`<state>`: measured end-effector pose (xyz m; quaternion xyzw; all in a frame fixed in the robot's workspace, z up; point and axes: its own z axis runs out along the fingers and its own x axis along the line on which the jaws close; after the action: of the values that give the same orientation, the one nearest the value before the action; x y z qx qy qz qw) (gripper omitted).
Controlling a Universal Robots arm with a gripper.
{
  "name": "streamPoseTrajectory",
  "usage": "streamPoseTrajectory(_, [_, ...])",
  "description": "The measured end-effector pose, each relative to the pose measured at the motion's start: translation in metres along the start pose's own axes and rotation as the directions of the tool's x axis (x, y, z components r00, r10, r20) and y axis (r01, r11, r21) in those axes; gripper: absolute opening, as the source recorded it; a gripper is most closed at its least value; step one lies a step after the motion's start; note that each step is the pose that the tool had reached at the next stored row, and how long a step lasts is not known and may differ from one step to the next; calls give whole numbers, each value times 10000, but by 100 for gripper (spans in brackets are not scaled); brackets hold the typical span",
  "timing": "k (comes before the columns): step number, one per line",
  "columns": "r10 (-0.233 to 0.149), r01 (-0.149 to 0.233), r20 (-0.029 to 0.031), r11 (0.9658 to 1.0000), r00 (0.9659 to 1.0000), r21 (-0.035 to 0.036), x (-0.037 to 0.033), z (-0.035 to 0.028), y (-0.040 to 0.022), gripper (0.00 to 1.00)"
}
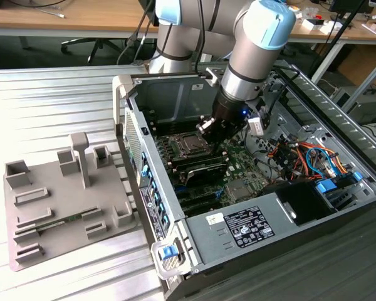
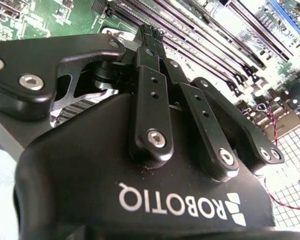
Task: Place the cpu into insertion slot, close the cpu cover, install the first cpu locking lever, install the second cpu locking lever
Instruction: 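Install the second cpu locking lever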
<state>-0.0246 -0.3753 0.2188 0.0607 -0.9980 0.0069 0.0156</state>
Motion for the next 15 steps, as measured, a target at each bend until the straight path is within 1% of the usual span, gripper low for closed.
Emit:
streamPoseTrajectory(3, [-2,2,1,10000,10000,-2,24,8,3,11])
streamPoseTrajectory(6, [-2,2,3,10000,10000,-16,88,18,12,11])
streamPoseTrajectory(11, [-2,2,2,10000,10000,-21,165,28,20,11])
streamPoseTrajectory(15, [-1,1,3,10000,10000,-21,179,41,22,11])
